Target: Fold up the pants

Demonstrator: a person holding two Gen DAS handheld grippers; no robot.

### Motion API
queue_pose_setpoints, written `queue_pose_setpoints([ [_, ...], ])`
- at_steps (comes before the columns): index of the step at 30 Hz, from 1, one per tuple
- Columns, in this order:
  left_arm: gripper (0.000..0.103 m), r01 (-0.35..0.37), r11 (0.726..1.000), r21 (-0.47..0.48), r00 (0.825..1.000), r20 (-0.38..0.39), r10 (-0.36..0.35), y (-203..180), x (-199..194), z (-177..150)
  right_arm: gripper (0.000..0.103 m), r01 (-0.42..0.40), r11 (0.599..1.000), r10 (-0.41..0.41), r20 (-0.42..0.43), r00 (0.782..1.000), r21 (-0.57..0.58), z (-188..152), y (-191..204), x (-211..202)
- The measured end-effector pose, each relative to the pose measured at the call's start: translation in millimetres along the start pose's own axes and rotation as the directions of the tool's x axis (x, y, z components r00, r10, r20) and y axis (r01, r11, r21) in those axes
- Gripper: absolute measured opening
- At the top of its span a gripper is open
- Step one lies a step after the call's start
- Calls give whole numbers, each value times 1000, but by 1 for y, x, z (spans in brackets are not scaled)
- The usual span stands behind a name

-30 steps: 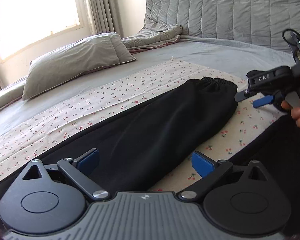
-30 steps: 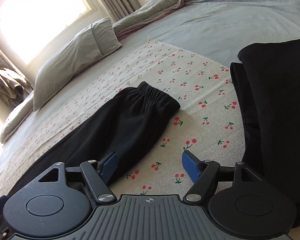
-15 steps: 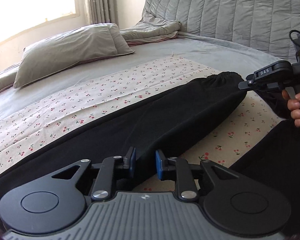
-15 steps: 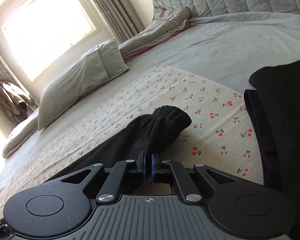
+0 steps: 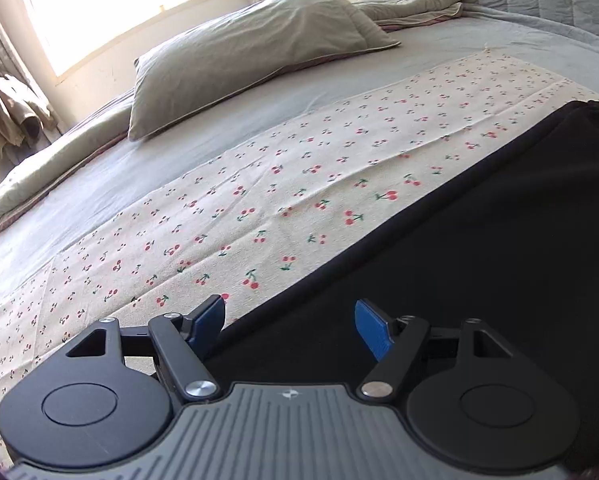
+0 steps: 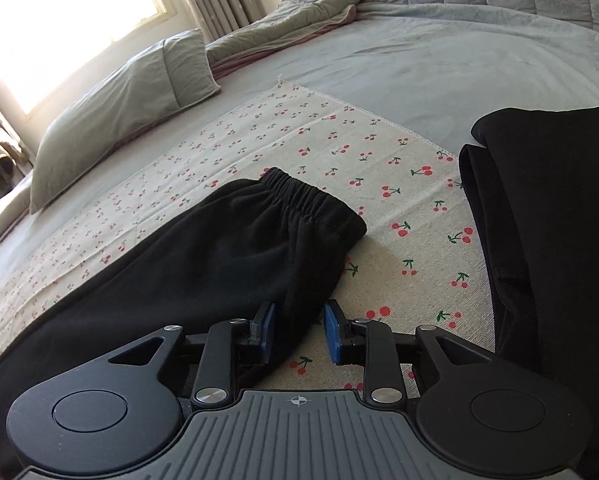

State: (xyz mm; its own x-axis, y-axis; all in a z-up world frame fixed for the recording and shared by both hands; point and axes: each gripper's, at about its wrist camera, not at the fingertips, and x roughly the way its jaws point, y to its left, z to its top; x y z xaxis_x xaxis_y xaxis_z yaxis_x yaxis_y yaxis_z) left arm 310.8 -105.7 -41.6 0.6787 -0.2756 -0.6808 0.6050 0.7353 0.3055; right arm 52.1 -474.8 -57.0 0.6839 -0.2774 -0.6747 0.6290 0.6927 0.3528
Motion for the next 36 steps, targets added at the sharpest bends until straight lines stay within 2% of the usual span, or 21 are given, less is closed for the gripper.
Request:
queue_pose_setpoints([
  [2,71,12,999,-48,1000,-22,-13,15,10,-2,42,-19,1000,19,2,1000,4,1,0,1],
  [4,49,70,991,-118,997,-29,-74,24,14,-2,48,-21,1000,21,8,1000,-10,1,1,2],
  [5,24,114,981,-160,992,-28,-120,26,14,-2,49,-12,1000,12,13,1000,-25,1,4,3],
  [6,4,125,977,-172,991,-22,-131,25,14,-2,49,0,999,1,19,1000,-42,0,6,4],
  [10,0,12,990,-138,1000,28,-9,6,16,-2,49,81,993,-76,55,996,-87,-2,13,7],
  [12,1,-66,988,-143,997,20,69,3,24,-5,50,147,981,-139,72,988,-124,-3,17,8],
  [13,2,-77,986,-145,996,22,81,2,24,-6,52,179,973,-169,83,982,-143,-4,17,9],
  [14,5,-86,984,-155,996,24,91,1,22,-6,61,200,968,-188,90,978,-148,-4,17,8],
  [15,13,-93,980,-174,995,20,98,7,21,-2,67,216,965,-204,93,975,-147,-3,17,7],
  [16,22,-94,977,-189,995,21,99,8,16,-2,68,217,966,-205,93,974,-141,-2,16,4],
  [18,64,-84,964,-253,995,40,97,15,-3,-4,71,193,974,-183,91,979,-116,2,13,-2],
  [21,82,-70,939,-337,993,62,96,23,-38,-16,83,162,983,-153,108,982,-84,6,12,-15],
  [22,85,-74,929,-363,993,57,101,26,-50,-21,84,153,985,-144,114,983,-77,7,13,-19],
  [24,97,-90,906,-413,992,42,118,32,-73,-34,85,130,989,-121,122,985,-71,8,20,-27],
  [26,103,-116,869,-480,989,24,145,40,-96,-50,89,99,992,-89,127,988,-81,6,31,-35],
  [29,103,-162,819,-551,984,-34,173,49,-125,-75,93,52,990,-37,119,992,-130,-4,52,-44],
  [33,103,-263,797,-544,963,-105,247,55,-155,-102,96,-24,964,46,77,996,-263,-29,92,-52],
  [36,103,-299,772,-561,953,-136,270,62,-170,-120,98,-85,926,110,46,993,-367,-54,121,-57],
])
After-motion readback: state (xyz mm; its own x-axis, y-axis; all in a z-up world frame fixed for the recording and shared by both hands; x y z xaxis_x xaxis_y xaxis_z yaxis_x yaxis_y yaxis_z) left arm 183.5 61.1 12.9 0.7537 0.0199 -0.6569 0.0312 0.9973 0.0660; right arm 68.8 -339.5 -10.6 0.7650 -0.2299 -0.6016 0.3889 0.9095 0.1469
